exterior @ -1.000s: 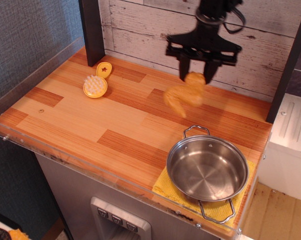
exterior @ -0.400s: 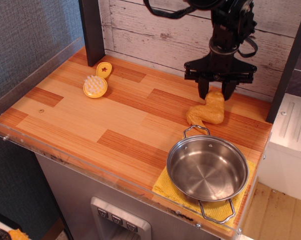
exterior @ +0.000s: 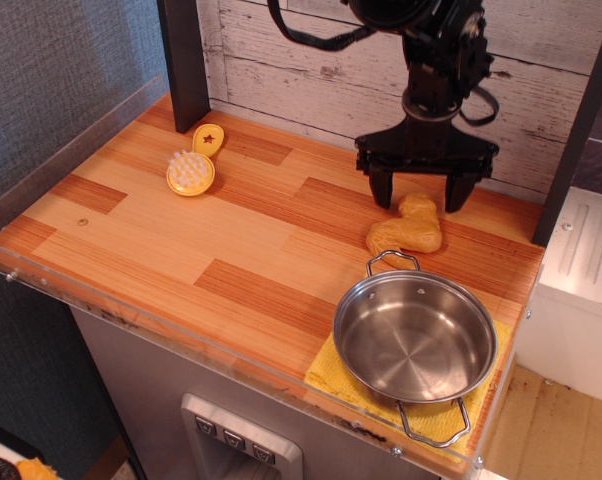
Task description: Place the chicken wing in front of the silver pot.
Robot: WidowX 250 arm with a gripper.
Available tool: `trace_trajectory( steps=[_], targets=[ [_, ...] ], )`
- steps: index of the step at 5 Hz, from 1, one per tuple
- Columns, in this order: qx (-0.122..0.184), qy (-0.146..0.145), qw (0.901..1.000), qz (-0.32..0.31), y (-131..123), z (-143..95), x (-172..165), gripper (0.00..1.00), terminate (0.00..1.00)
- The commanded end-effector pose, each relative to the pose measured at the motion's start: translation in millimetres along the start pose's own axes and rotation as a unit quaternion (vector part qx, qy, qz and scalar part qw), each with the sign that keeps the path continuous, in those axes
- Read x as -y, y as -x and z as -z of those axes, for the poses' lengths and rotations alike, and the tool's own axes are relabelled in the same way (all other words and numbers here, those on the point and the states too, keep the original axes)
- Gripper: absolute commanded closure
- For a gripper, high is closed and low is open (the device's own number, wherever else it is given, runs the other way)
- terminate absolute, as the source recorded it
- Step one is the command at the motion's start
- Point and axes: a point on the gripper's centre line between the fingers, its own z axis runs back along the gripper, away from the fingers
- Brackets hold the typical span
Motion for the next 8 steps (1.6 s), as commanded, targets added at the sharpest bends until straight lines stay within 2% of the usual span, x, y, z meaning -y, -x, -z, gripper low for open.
trace_trajectory(
  steps=[1,2,3,4,6,7,8],
  targets=[
    [0.059,0.037,0.9976,0.001,-26,-95,-26,0.0,0.0],
    [0.026,0.02,0.9993,0.015,-16,-107,-57,0.0,0.0],
    [-0.002,-0.03,0.9986,0.043,-7,-110,-87,0.0,0.0],
    [-0.021,-0.053,0.9956,0.074,-2,-110,-103,0.0,0.0],
    [-0.034,-0.051,0.9918,0.113,1,-95,-110,0.0,0.0],
    [-0.034,-0.051,0.9918,0.113,1,-95,-110,0.0,0.0],
    [-0.034,-0.051,0.9918,0.113,1,-95,-110,0.0,1.0]
  ],
)
